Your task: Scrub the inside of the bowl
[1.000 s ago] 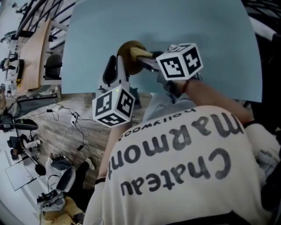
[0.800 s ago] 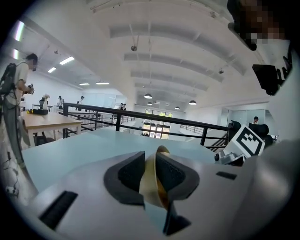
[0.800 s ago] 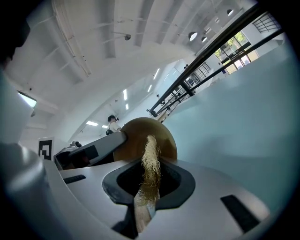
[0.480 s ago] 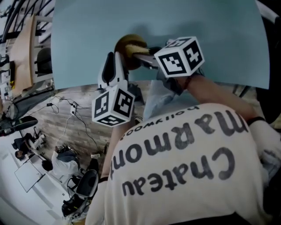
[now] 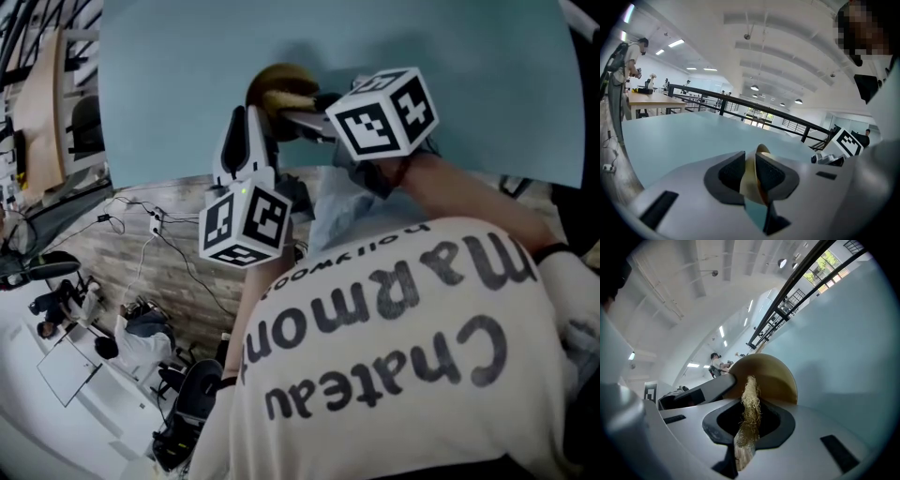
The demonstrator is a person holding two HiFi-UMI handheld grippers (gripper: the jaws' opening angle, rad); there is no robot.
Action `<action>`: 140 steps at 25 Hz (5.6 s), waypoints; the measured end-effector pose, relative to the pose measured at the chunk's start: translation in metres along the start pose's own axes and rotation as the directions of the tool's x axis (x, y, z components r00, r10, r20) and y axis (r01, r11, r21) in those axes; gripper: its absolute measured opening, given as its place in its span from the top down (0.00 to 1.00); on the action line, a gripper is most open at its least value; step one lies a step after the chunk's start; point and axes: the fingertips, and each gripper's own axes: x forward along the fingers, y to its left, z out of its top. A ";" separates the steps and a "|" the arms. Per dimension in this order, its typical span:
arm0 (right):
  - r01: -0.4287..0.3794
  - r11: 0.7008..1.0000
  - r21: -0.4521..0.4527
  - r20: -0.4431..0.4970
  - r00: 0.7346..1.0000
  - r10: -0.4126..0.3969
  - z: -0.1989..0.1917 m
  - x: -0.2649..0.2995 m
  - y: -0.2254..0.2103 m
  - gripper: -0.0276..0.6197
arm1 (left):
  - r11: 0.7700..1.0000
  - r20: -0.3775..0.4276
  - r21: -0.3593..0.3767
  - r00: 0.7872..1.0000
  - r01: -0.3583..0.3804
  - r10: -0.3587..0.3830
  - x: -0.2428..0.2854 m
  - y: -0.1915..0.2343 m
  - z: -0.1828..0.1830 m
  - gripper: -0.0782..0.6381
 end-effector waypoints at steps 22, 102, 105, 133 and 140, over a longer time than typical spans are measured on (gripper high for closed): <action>-0.101 0.983 -0.155 -0.016 0.995 0.100 -0.001 0.000 0.031 0.86 | 0.998 -0.021 0.043 0.999 -0.035 0.036 0.001 0.000 0.001 0.82; 0.134 0.909 -0.395 0.007 0.990 -0.143 0.011 -0.047 -0.031 0.86 | 0.974 -0.192 0.209 0.980 0.086 -0.046 0.000 -0.033 -0.033 0.83; 0.128 0.907 -0.400 0.003 0.990 -0.139 0.011 -0.045 -0.028 0.86 | 0.975 -0.197 0.205 0.979 0.089 -0.048 0.000 -0.033 -0.034 0.83; -0.025 0.893 -0.449 -0.108 0.994 -0.027 -0.010 -0.014 0.009 0.86 | 0.981 -0.184 0.171 0.981 0.087 -0.055 -0.005 -0.021 -0.032 0.84; -0.055 0.897 -0.439 -0.126 0.992 -0.001 -0.015 -0.010 0.015 0.86 | 0.987 -0.176 0.144 0.983 0.077 -0.051 -0.008 -0.015 -0.032 0.84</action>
